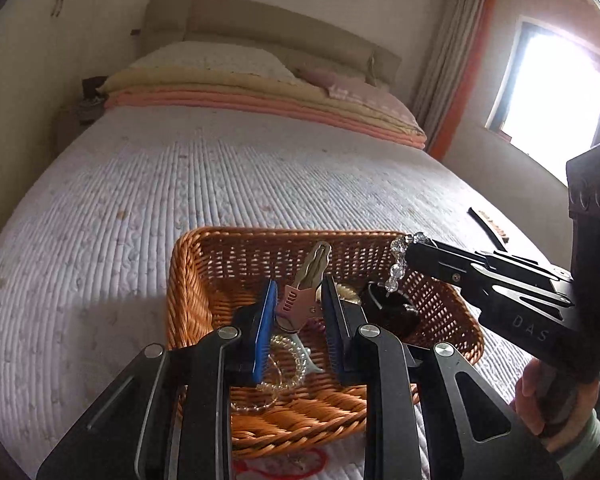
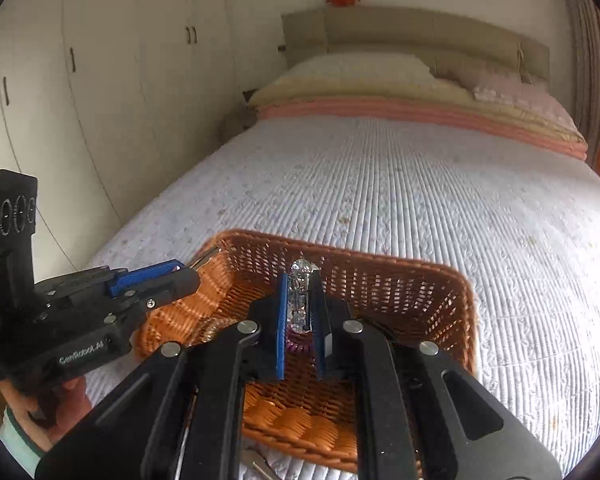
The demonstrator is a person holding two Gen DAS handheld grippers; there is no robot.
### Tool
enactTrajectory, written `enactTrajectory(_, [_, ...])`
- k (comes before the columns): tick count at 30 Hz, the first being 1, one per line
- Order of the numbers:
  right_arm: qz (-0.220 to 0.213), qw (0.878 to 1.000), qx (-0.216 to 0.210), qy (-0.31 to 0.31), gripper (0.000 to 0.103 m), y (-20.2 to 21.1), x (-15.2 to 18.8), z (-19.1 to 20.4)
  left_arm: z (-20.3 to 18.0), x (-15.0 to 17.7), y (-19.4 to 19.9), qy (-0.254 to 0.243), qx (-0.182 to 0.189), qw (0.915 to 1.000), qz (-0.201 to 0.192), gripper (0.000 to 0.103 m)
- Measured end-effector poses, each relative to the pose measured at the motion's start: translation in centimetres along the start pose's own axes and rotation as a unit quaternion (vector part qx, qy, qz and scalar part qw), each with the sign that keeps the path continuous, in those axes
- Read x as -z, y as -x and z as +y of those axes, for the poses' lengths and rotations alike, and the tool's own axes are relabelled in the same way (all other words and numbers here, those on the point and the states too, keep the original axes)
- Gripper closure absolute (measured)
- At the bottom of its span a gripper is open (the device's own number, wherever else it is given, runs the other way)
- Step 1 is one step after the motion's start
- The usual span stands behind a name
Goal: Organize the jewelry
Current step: 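Carry the pink key and silver chain over the basket with both tools, then open both tools to drop the key and chain into the basket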
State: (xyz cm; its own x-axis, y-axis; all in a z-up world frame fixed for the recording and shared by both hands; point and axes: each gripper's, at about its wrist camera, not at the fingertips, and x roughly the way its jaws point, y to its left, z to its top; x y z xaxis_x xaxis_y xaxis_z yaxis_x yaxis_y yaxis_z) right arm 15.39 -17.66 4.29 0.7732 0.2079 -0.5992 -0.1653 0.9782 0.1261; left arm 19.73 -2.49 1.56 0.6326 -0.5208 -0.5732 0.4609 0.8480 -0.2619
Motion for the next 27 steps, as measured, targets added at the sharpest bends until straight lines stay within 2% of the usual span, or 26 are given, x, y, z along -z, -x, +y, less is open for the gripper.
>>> enactTrajectory(5, [0.038, 0.999, 0.014, -0.018, 0.094, -3.3, 0.4, -1.0, 0.8, 0.9, -1.8, 0.006, -0.006, 0.9996, 0.026, 0.081])
enactTrajectory(12, [0.063, 0.997, 0.019, -0.027, 0.094, -4.6, 1.2, -1.2, 0.4, 1.5, -3.1, -0.006, -0.024, 0.9984, 0.052, 0.081])
enactTrajectory(14, [0.065, 0.997, 0.015, -0.025, 0.094, -4.6, 1.3, -1.3, 0.5, 1.5, -3.0, -0.005, -0.025, 0.9981, 0.055, 0.072])
enactTrajectory(15, [0.065, 0.997, 0.016, -0.023, 0.092, -4.5, 1.2, -1.3, 0.5, 1.6, -2.8, -0.003, -0.025, 0.9982, 0.054, 0.064])
enactTrajectory(19, [0.06, 0.998, 0.007, -0.022, 0.081, -3.1, 1.3, -1.3, 0.1, 1.7, -0.4, -0.002, -0.013, 0.9993, 0.034, 0.062])
enactTrajectory(22, [0.046, 0.999, 0.006, -0.023, 0.068, -0.8, 1.3, -1.3, -0.5, 1.9, 2.0, -0.005, -0.007, 0.9999, 0.015, 0.058])
enactTrajectory(23, [0.038, 0.999, 0.002, -0.027, 0.057, 0.3, 1.4, -1.4, -0.8, 2.1, 3.1, -0.008, -0.006, 0.9999, 0.007, 0.058])
enactTrajectory(24, [0.03, 0.999, -0.001, -0.029, 0.052, 1.3, 1.5, -1.4, -0.9, 2.2, 4.0, -0.01, -0.006, 0.9999, 0.0, 0.058])
enactTrajectory(27, [0.006, 1.0, -0.002, -0.023, 0.052, 4.5, 2.0, -1.1, -1.4, 3.0, 7.0, -0.014, -0.004, 0.9997, -0.02, 0.054])
